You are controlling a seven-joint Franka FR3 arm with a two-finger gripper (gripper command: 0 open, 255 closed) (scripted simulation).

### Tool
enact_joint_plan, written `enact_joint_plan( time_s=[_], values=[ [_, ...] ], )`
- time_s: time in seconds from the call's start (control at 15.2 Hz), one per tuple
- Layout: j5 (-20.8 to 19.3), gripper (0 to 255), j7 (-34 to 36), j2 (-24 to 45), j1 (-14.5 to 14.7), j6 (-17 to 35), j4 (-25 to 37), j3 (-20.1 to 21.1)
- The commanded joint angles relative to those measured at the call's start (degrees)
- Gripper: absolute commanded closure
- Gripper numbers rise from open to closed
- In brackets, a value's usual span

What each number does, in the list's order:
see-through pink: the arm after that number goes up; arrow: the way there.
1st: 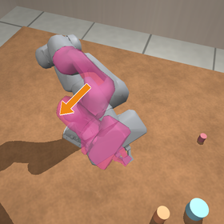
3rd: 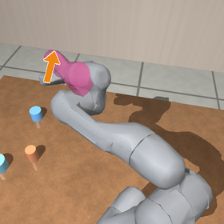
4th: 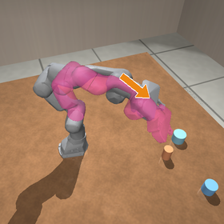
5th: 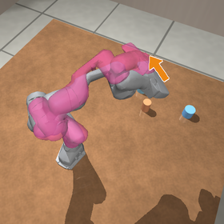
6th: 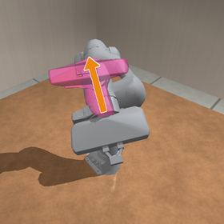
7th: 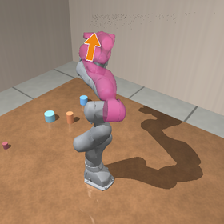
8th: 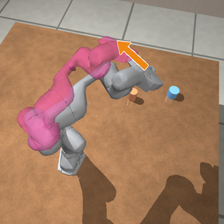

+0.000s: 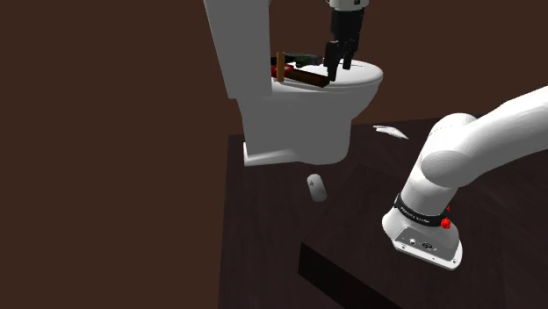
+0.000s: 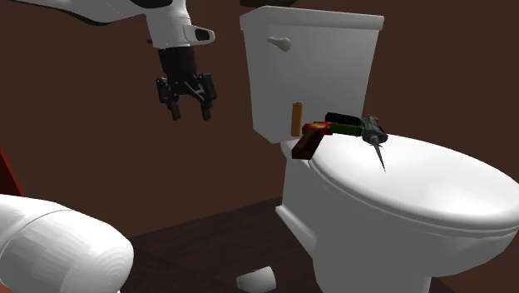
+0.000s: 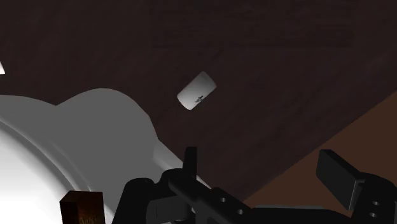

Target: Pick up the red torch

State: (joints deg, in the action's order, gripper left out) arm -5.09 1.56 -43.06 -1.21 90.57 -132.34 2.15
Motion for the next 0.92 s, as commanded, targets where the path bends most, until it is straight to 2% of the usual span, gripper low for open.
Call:
enact_joint_plan(
  time_s=[0.0, 0.4, 0.86],
  values=[
    [0.0, 0, 0.0, 0.0, 0.0, 0.0, 0.0, 0.0],
    [-2.87, 0, -4.38, 10.55, -1.94, 5.86, 4.69, -4.38],
    [-4.23, 0, -9.42, 24.03, -3.65, 10.83, 13.35, -8.9]
  ],
)
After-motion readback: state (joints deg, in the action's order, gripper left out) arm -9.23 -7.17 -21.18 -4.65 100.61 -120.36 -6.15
